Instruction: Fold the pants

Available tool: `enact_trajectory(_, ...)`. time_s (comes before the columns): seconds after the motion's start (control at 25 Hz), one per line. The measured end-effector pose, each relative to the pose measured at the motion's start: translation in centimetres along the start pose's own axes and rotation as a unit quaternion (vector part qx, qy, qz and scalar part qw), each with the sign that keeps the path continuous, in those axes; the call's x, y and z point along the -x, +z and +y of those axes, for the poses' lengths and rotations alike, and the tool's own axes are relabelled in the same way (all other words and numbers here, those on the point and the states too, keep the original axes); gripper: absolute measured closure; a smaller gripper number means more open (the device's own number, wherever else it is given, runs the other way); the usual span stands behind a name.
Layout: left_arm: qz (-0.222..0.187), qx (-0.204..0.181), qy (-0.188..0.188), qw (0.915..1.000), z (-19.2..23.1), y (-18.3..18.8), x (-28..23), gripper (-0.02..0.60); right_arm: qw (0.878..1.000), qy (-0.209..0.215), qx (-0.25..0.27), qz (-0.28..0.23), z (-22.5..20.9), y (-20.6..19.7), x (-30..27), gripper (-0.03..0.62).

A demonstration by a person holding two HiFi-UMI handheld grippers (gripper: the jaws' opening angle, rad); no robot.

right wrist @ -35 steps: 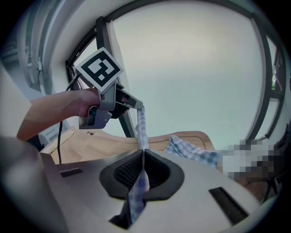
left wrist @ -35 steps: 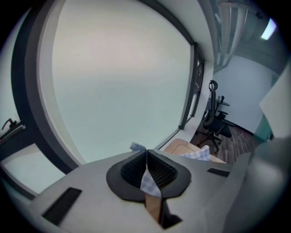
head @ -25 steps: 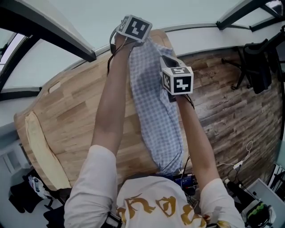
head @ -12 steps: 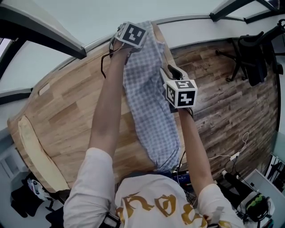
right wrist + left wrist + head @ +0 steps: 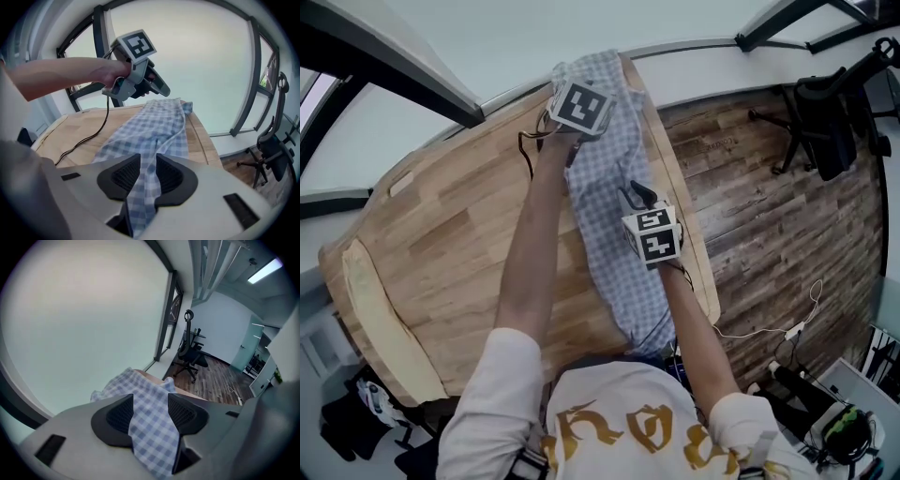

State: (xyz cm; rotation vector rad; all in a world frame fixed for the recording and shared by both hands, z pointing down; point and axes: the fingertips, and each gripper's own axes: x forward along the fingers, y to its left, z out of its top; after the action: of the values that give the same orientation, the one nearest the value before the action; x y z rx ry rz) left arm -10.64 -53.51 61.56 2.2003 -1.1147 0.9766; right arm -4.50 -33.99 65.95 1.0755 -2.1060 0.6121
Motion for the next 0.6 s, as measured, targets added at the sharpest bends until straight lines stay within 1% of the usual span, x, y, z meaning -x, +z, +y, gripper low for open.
enact_trajectory(0.08,-0.013,0.006,-0.032,0.9994,-2.1,-0.4,0.9,0.341,1.0,-0.009,0.006,0.004,0.0,-0.1,0.2,0.47)
enact_trajectory(0.16,-0.011,0.018,-0.055,0.9983,-3.9,-1.8,1.9,0.341,1.0,-0.018,0.003,0.006,0.1,-0.1,0.8,0.47)
enact_trajectory(0.36,0.014,0.016,-0.083,0.9963,-6.9,-5.5,3.0,0.342,0.999,-0.026,0.003,0.025,0.7,-1.4,1.4,0.468)
enact_trajectory(0.48,0.022,0.02,-0.094,0.9951,-8.5,-7.3,3.4,0.352,0.999,-0.031,0.02,0.03,1.1,-2.3,1.4,0.467)
enact_trajectory(0.6,0.032,0.015,-0.109,0.9934,-10.0,-8.4,2.9,0.359,0.997,-0.052,0.041,0.032,0.7,-2.7,1.2,0.471)
